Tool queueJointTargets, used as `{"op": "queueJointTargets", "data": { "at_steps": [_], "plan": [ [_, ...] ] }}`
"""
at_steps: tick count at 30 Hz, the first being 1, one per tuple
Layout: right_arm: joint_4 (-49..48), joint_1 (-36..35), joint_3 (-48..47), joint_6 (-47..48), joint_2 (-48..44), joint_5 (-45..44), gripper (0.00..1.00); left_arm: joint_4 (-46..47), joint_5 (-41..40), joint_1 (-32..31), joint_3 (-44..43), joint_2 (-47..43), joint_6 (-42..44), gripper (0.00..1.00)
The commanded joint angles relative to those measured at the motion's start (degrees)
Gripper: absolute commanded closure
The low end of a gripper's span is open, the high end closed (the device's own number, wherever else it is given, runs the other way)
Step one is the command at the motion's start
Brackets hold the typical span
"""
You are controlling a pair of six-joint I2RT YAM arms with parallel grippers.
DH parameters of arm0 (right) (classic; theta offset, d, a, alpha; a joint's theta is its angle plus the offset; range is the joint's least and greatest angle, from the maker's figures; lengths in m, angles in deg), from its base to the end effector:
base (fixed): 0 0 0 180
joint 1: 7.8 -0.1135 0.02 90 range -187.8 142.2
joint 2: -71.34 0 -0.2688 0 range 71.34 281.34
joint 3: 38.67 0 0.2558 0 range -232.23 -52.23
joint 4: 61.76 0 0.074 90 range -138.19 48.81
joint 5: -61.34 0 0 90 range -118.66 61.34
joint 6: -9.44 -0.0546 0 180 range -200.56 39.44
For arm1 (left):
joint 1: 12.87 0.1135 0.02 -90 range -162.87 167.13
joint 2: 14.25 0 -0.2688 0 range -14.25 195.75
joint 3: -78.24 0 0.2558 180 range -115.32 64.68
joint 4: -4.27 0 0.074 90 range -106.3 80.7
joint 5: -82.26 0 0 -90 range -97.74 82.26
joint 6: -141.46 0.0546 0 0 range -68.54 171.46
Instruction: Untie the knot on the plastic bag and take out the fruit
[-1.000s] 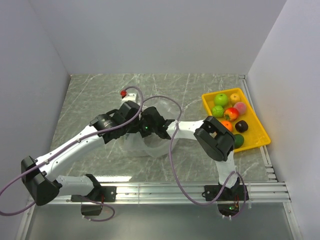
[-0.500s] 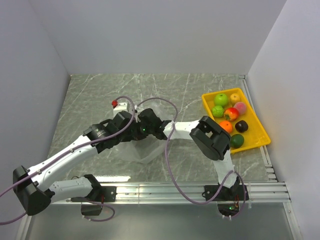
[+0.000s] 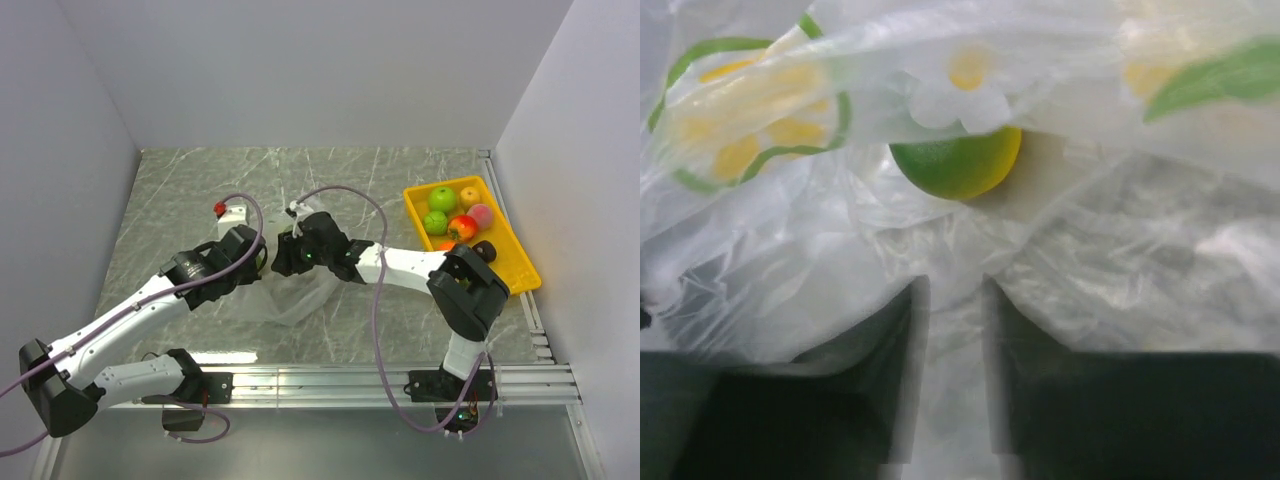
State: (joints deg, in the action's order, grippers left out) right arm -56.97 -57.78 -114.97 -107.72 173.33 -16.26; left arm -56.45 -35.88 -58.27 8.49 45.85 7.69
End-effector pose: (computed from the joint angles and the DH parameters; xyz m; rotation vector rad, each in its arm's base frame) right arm 0.2586 0.3262 0.2010 -0.5847 2.1877 0.9977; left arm 0.1693 -0.1350 0.2944 -0.1727 2.3259 -0.1617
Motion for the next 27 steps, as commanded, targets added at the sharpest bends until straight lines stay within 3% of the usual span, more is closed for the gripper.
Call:
{"op": "queueJointTargets", "data": {
  "at_steps": [1,3,5,8,11,17,27],
  "plan": [
    [0.5,0.2,1.9,1.2,-4.3,-4.0,0.39,1.7,-1.7,0.2,-5.0,1.8,4.9,0.99],
    [0.9,0.3,2.7,0.6,-4.9,-6.0,0.3,1.9,-0.6,0.1,-11.6,5.6,6.9,0.99],
    [1.5,0.4,3.5,-0.3,-5.1,-9.2,0.28,0.6,-2.3,-4.5,-20.5,8.5,8.5,0.99],
    [1.1,0.8,4.8,-1.2,-6.1,-10.7,0.26,-1.9,-1.6,-9.3,-24.6,11.9,7.5,0.99],
    [1.6,0.8,5.0,-0.3,-7.2,-11.7,0.18,0.7,-0.3,-9.2,-16.1,9.9,4.1,0.99],
    [3.2,0.9,5.4,0.6,-8.2,-13.5,0.14,5.6,4.9,-5.2,-2.6,4.9,-0.8,0.99],
    [5.9,0.5,2.8,4.3,-7.3,-14.2,0.1,9.2,4.6,-2.2,4.4,3.2,-1.8,0.99]
  ]
}}
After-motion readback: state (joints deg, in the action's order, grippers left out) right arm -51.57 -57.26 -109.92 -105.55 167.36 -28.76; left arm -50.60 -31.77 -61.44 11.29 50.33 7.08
